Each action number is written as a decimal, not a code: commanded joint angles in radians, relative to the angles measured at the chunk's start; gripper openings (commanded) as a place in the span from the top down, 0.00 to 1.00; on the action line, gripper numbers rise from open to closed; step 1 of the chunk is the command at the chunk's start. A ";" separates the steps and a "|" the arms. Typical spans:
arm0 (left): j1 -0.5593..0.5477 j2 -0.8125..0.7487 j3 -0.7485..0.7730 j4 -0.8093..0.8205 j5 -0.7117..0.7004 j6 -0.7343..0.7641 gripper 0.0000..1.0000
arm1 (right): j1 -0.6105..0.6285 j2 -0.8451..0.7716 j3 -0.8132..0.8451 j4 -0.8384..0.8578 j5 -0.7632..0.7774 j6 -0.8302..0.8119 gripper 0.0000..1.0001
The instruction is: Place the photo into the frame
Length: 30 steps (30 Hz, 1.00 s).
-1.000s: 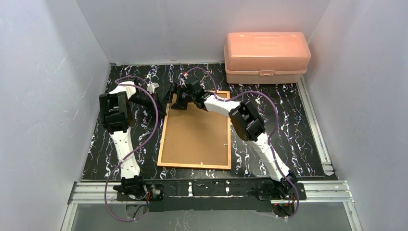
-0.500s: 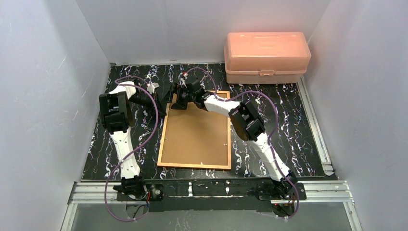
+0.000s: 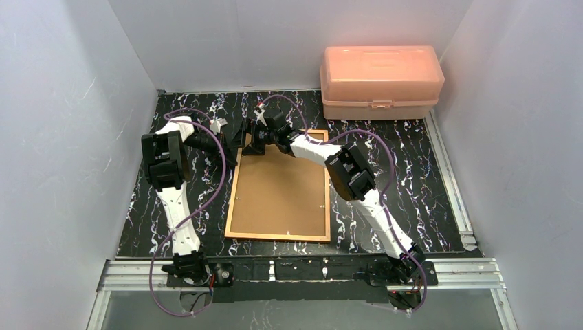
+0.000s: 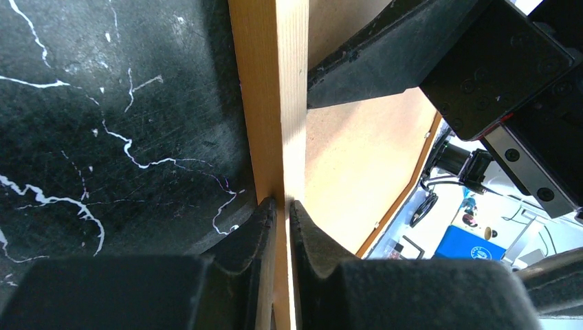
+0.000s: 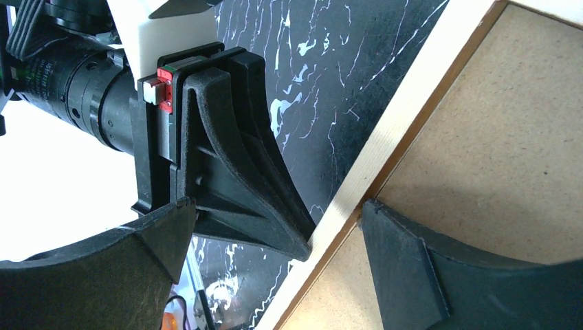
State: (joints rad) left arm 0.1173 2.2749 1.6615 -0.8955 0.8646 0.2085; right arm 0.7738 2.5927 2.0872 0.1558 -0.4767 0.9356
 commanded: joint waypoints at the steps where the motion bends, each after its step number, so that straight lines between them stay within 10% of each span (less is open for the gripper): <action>1: -0.021 -0.024 -0.035 -0.039 -0.034 0.029 0.91 | 0.012 -0.002 0.020 -0.032 -0.014 -0.059 0.01; 10: -0.015 -0.067 -0.083 -0.063 -0.014 0.038 0.93 | -0.050 -0.112 0.077 -0.050 -0.009 -0.135 0.01; 21: -0.015 -0.165 -0.228 -0.058 -0.052 0.129 0.93 | -0.227 -0.660 -0.558 -0.280 0.434 -0.420 0.01; 30: -0.021 -0.233 -0.295 -0.054 -0.094 0.194 0.92 | -0.389 -0.777 -0.903 -0.121 0.420 -0.368 0.01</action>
State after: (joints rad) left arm 0.1040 2.1113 1.3949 -0.9356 0.8120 0.3389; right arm 0.3958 1.8019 1.2633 -0.0242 -0.0605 0.5713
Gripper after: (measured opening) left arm 0.076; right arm 0.985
